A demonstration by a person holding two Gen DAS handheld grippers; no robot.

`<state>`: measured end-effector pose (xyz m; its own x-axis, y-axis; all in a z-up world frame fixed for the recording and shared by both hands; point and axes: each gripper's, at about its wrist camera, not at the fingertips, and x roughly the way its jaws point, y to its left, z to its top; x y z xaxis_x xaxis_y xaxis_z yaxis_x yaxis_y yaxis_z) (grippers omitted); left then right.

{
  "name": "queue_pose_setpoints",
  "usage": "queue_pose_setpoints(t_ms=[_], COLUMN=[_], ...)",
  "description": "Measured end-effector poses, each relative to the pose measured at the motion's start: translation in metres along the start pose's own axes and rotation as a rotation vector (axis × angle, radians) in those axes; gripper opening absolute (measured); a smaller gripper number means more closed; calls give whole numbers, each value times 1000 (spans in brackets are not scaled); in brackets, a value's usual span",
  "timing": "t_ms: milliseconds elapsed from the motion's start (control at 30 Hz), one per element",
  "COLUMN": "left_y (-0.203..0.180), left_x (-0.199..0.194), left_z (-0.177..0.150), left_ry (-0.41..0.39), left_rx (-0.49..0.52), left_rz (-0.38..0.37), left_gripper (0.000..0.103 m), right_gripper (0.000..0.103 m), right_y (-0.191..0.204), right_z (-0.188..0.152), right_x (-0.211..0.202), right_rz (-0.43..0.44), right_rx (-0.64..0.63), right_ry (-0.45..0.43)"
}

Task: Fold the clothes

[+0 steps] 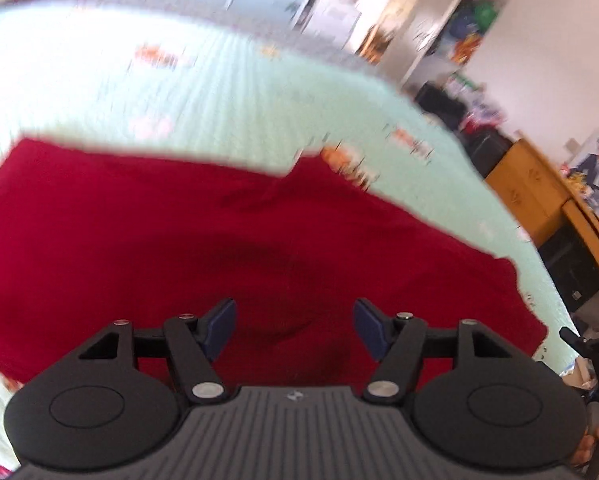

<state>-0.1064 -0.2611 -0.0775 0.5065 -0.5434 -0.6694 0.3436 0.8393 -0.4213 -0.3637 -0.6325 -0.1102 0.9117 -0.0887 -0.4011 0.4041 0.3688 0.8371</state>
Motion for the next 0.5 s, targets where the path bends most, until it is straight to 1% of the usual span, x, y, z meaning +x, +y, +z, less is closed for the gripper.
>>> queue_pose_setpoints(t_ms=[67,133,200,300,400,467,500], left_y=[3,0,1,2,-3,-2,-1], left_x=[6,6,7,10,11,11,11], left_z=[-7,-10,-10,-5,-3,-2,-2], left_ry=[7,0,7,16,25,26,24], left_rx=[1,29,27,-2,16,14,2], left_rz=[5,7,3,-13,-9,-12,-18], left_gripper=[67,68,70,77,81,82,83], right_gripper=[69,69,69,69,69,69,64], right_y=[-15,-21,-21,-21,-18,-15,-14], right_z=[5,8,10,12,12,13,14], right_x=[9,19,30,43,51,53,51], right_rz=[-15,-7,-2,15,19,13,10], right_rx=[54,84,84,77,59,45,38], right_ry=[-8,-13,-21,-46,-70,-66,-59])
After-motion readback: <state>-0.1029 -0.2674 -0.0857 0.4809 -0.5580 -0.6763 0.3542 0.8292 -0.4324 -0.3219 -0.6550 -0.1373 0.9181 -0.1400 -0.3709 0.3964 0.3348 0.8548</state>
